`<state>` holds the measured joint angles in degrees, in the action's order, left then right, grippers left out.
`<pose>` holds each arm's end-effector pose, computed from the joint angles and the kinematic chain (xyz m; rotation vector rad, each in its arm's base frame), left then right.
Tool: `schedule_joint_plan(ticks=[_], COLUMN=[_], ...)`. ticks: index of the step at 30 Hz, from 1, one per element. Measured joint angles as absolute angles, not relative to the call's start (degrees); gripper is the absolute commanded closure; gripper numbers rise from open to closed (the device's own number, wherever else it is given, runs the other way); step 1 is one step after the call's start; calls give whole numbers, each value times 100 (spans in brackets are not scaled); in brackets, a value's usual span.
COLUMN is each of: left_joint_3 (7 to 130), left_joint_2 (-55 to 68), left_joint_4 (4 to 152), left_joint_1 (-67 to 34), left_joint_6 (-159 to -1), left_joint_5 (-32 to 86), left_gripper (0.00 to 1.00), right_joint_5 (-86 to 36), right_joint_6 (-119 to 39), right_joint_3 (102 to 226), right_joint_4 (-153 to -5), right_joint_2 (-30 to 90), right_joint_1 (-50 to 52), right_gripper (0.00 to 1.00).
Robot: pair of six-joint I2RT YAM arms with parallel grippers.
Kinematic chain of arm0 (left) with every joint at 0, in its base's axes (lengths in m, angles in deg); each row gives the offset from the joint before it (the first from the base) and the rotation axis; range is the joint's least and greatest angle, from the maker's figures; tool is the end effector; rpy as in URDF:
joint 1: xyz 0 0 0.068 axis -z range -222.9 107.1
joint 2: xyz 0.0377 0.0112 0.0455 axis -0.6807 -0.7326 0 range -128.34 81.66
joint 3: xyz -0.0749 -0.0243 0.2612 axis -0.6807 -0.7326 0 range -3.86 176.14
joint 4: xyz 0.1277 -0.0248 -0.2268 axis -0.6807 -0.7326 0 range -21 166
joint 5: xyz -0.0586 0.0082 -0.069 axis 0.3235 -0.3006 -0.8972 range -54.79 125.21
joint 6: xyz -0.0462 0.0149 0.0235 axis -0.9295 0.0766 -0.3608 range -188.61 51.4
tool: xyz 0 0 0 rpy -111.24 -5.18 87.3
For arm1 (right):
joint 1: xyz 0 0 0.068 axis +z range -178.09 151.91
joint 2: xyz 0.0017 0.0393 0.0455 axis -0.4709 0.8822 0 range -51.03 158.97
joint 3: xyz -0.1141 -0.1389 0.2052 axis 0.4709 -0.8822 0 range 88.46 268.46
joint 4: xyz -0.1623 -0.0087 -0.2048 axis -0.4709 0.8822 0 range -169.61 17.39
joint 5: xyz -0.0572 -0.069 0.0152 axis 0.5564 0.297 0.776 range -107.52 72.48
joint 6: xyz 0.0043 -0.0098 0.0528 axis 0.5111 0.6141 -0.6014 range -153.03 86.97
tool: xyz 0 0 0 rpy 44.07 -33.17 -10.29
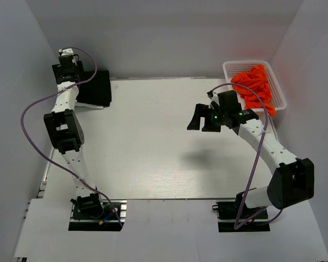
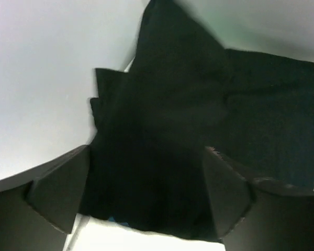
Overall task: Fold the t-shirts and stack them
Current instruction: Put the neatly folded tshirt into the corner of the board with the left arm
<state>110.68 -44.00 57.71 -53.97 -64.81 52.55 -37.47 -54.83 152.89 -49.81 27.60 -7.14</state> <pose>0.5082 0.1102 0.2866 -0.3177 2.0685 0.4727 0.2735 0.1176 0.2958 -0.1617 2.4076 0.7663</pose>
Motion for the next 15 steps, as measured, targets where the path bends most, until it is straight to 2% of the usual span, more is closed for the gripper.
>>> schedule_joint_plan(ticks=[8, 15], left_joint_3=[11050, 11138], left_joint_2=[-4350, -4309], left_joint_4=[5922, 5631], left_joint_1=[-5394, -5368], left_joint_6=[-6621, -6873], left_joint_5=[5603, 5386], left_gripper=[0, 0], right_joint_5=[-3771, -3784], right_joint_6=[-5487, -5507], right_joint_3=[15383, 15383], right_joint_4=[-4970, -4981], right_joint_2=[2822, 2809], right_joint_1=[-714, -714], right_gripper=[10, 10])
